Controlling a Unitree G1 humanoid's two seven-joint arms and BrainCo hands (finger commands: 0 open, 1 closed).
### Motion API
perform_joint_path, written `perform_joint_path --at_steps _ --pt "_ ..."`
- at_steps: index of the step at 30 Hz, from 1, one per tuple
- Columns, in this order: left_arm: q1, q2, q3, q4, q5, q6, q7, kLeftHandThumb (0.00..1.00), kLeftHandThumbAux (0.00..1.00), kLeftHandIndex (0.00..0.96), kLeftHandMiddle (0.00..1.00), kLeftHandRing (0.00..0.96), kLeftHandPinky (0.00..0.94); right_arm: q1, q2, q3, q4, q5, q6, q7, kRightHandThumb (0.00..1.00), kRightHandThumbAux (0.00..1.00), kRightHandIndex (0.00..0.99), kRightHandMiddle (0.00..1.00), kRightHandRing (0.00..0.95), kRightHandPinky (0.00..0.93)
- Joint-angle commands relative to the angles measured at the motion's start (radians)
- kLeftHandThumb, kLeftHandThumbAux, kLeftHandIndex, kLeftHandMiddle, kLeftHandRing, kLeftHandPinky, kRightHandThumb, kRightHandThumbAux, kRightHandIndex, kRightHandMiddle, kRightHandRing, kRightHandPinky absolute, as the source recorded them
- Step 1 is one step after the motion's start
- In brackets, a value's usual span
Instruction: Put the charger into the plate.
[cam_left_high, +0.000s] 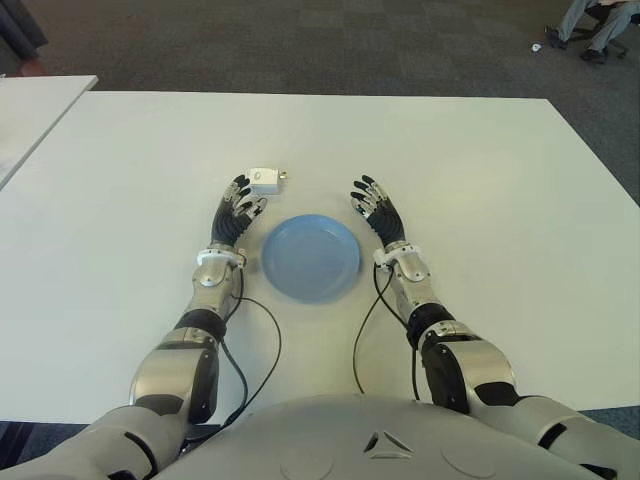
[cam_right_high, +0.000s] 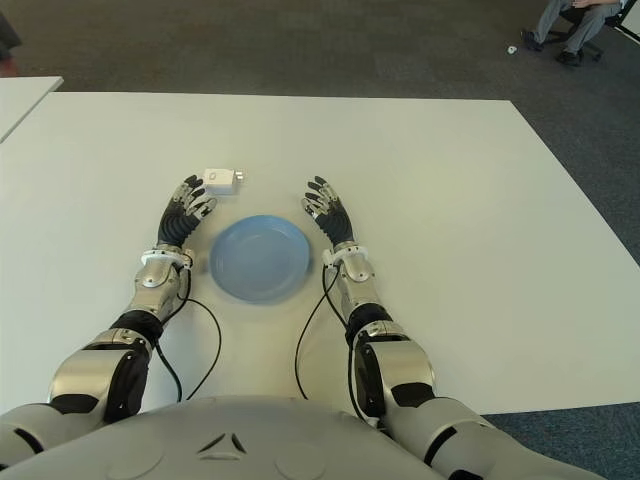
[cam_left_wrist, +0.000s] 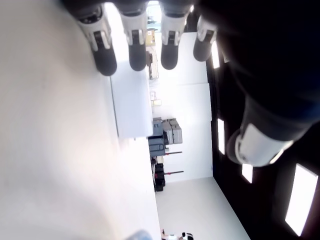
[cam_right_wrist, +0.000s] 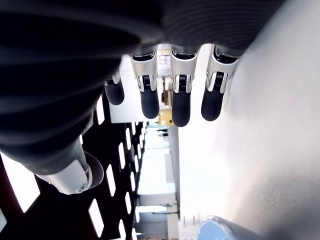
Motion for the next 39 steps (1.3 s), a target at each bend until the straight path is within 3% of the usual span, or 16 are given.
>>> perform_joint_path --at_steps 1,4,10,22,24,28,35,39 --pt "0.118 -0.013 0.004 0.051 0.015 0.046 0.086 0.407 0.656 0.107 0.126 0.116 0.148 0.048 0.010 0.002 0.062 -0.008 0.051 -0.013 0.067 0.639 0.078 0.162 0.179 0.219" --pt "0.150 0.000 0.012 -0.008 0.017 0.033 0.128 0.493 0.647 0.122 0.134 0.124 0.167 0.044 0.012 0.002 0.064 -0.008 0.054 -0.018 0.070 0.643 0.079 0.165 0.182 0.220" --pt "0.169 0.031 0.010 -0.094 0.041 0.075 0.194 0.591 0.606 0.128 0.153 0.151 0.203 0.037 0.020 0.009 0.066 -0.016 0.057 -0.039 0.071 0.658 0.080 0.177 0.195 0.232" --pt "0.212 0.082 0.013 -0.365 0.061 0.253 0.231 0.668 0.534 0.164 0.192 0.185 0.221 0.023 0.037 0.021 0.077 -0.028 0.064 -0.073 0.052 0.649 0.087 0.198 0.202 0.209" --pt "0.214 0.091 0.014 -0.395 0.072 0.272 0.238 0.671 0.530 0.169 0.196 0.187 0.220 0.018 0.043 0.020 0.079 -0.025 0.071 -0.078 0.052 0.648 0.091 0.199 0.202 0.211" --pt "0.248 0.122 -0.007 -0.607 0.153 0.348 0.253 0.652 0.531 0.174 0.198 0.189 0.219 0.013 0.052 0.014 0.077 -0.018 0.085 -0.090 0.054 0.646 0.097 0.198 0.198 0.211" --pt "0.242 0.201 -0.031 -0.707 0.243 0.386 0.204 0.571 0.539 0.141 0.166 0.153 0.180 0.012 0.065 0.016 0.079 -0.020 0.084 -0.103 0.078 0.647 0.098 0.202 0.199 0.216" --pt "0.174 0.266 -0.061 -0.697 0.298 0.384 0.182 0.506 0.538 0.116 0.145 0.132 0.150 0.009 0.070 0.015 0.084 -0.018 0.085 -0.100 0.081 0.641 0.100 0.200 0.197 0.213"
